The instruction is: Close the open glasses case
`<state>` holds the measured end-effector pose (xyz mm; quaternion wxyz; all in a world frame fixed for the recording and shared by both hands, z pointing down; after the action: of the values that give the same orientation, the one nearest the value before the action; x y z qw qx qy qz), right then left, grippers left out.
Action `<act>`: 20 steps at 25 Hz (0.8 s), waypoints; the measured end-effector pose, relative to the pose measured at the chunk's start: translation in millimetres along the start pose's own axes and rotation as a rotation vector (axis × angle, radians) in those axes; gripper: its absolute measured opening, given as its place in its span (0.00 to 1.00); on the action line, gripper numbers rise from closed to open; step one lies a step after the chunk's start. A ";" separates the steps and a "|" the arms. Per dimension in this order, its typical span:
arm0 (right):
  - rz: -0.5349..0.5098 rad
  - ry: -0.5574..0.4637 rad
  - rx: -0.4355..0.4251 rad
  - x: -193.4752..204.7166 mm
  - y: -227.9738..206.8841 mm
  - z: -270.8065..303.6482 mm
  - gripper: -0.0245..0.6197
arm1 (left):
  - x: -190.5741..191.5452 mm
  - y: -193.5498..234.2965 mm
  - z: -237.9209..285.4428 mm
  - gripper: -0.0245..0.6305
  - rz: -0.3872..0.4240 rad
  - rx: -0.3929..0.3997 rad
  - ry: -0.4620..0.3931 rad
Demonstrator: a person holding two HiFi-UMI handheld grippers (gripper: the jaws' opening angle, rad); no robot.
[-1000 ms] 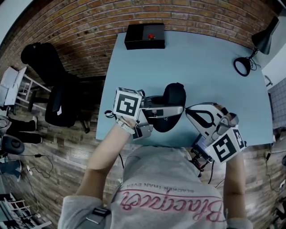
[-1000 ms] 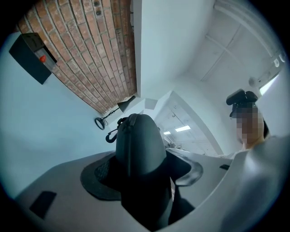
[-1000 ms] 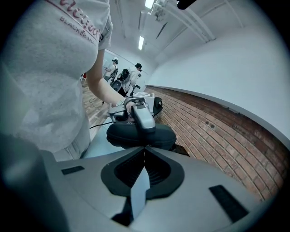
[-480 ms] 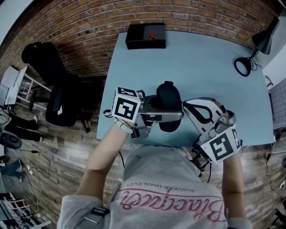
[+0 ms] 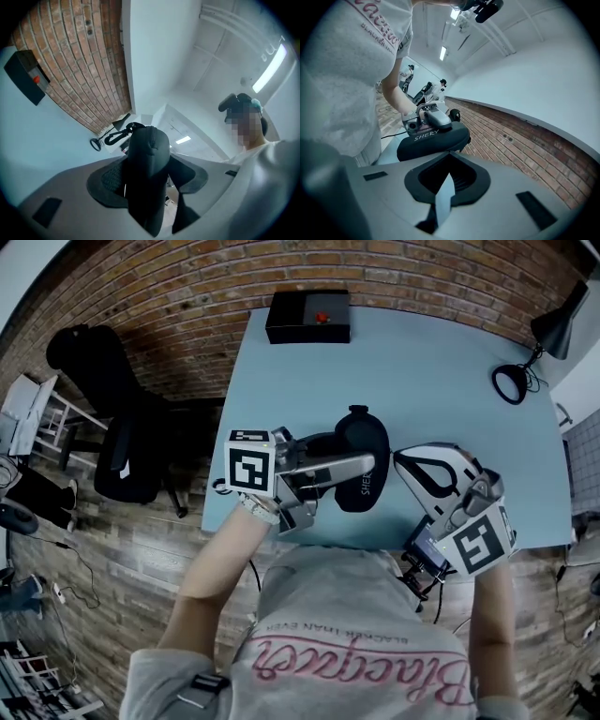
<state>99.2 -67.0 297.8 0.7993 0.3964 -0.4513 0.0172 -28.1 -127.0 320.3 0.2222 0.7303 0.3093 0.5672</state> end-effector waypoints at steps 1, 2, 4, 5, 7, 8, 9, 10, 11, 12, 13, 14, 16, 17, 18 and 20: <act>0.006 -0.003 -0.002 -0.3 -0.1 -0.8 0.06 | -0.2 1.1 -0.8 0.45 -0.020 -0.009 -0.027; 0.016 -0.007 -0.006 -0.4 -0.1 -1.8 0.06 | 0.1 2.2 -1.4 0.44 -0.043 -0.013 -0.051; 0.037 -0.012 -0.017 0.1 0.8 -4.5 0.06 | 2.8 4.2 -1.9 0.44 -0.090 -0.009 -0.087; 0.046 -0.016 -0.025 0.5 1.6 -6.1 0.06 | 4.8 5.1 -1.9 0.44 -0.112 -0.003 -0.102; 0.070 -0.025 -0.063 1.8 5.2 -10.2 0.06 | 7.5 6.9 -2.6 0.44 -0.162 0.018 -0.144; 0.083 -0.024 -0.094 3.0 9.3 -12.4 0.06 | 6.4 8.2 -4.3 0.44 -0.194 0.034 -0.178; 0.091 -0.020 -0.119 4.4 14.6 -13.7 0.06 | 3.0 9.4 -6.8 0.43 -0.217 0.054 -0.210; 0.091 -0.020 -0.128 5.6 19.8 -13.7 0.06 | -1.3 9.6 -8.4 0.43 -0.218 0.068 -0.222; 0.083 -0.021 -0.124 6.4 23.5 -12.4 0.06 | -4.7 9.0 -8.7 0.43 -0.197 0.064 -0.208; 0.076 -0.020 -0.116 6.5 25.3 -11.1 0.06 | -7.0 8.4 -7.9 0.44 -0.172 0.049 -0.186; 0.079 -0.018 -0.108 6.3 25.4 -10.8 0.06 | -9.3 7.8 -6.7 0.44 -0.161 0.039 -0.176; 0.088 -0.017 -0.096 5.9 25.1 -11.0 0.06 | -11.7 7.2 -5.8 0.44 -0.168 0.036 -0.186; 0.100 -0.021 -0.073 5.9 26.9 -9.3 0.06 | -15.2 8.6 -7.5 0.44 -0.195 0.020 -0.230; 0.099 -0.022 -0.067 6.4 28.4 -7.5 0.06 | -16.9 10.9 -9.3 0.44 -0.207 0.007 -0.254; 0.097 -0.018 -0.063 7.3 29.5 -5.9 0.06 | -19.0 13.6 -10.9 0.44 -0.217 -0.006 -0.279; 0.101 0.003 -0.054 9.9 29.9 -4.2 0.06 | -24.4 19.1 -12.9 0.44 -0.237 -0.032 -0.333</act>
<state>96.4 -47.0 322.3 0.8083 0.3515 -0.4701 0.0460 -40.7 -158.1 319.7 0.3469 0.7688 0.3430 0.4135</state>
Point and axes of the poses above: the fingertips, and each gripper's own axes: z forward along the fingers, y to its left, x out of its underside, the point moved 6 cm from there along -z, backward along the fingers, and after that the axes turned 5 degrees about x, right-handed, at the moved point
